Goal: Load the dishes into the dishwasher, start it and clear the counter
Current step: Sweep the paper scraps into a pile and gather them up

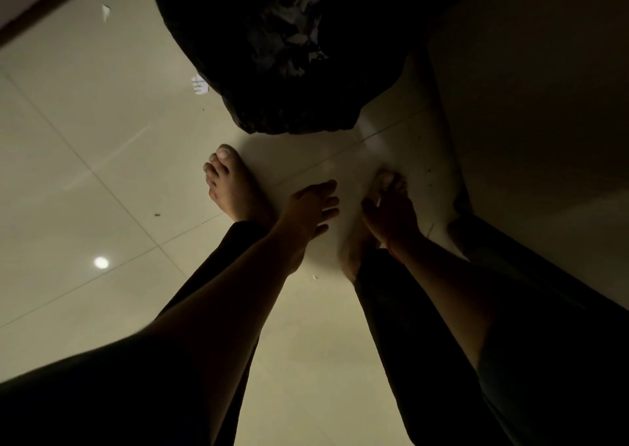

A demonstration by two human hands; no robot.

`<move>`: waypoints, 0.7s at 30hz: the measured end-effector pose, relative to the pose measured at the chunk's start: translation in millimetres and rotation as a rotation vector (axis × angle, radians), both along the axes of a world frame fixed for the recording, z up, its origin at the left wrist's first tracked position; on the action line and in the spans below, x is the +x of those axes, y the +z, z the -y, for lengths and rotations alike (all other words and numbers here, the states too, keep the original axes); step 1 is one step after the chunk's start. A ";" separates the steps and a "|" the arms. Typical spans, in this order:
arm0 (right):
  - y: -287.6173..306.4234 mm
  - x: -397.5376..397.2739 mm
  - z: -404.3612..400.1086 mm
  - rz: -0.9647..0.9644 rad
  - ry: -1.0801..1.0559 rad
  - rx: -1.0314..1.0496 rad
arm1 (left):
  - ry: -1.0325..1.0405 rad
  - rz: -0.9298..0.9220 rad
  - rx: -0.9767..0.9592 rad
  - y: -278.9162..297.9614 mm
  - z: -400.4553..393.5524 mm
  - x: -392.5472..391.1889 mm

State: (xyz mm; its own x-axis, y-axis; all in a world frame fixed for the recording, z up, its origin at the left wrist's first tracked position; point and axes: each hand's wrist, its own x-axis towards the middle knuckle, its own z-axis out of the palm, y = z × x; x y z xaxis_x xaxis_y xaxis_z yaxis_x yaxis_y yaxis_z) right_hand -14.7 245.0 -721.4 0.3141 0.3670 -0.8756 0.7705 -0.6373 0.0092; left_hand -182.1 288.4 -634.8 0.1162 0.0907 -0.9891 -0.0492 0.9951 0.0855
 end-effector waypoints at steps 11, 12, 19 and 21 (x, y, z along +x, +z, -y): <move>181.8 -82.9 -104.9 -0.332 -0.550 0.545 | 0.142 -0.080 0.165 91.7 -70.4 -18.8; 189.4 -90.5 -119.4 -0.387 -0.619 0.567 | 0.148 -0.082 0.189 94.7 -78.4 -19.8; 224.7 -107.4 -196.6 -0.686 -0.821 0.245 | 0.359 -0.211 0.237 141.3 -113.2 -34.9; 246.1 -101.7 -197.9 -0.665 -0.845 0.184 | 0.342 -0.205 0.247 158.2 -110.3 -38.3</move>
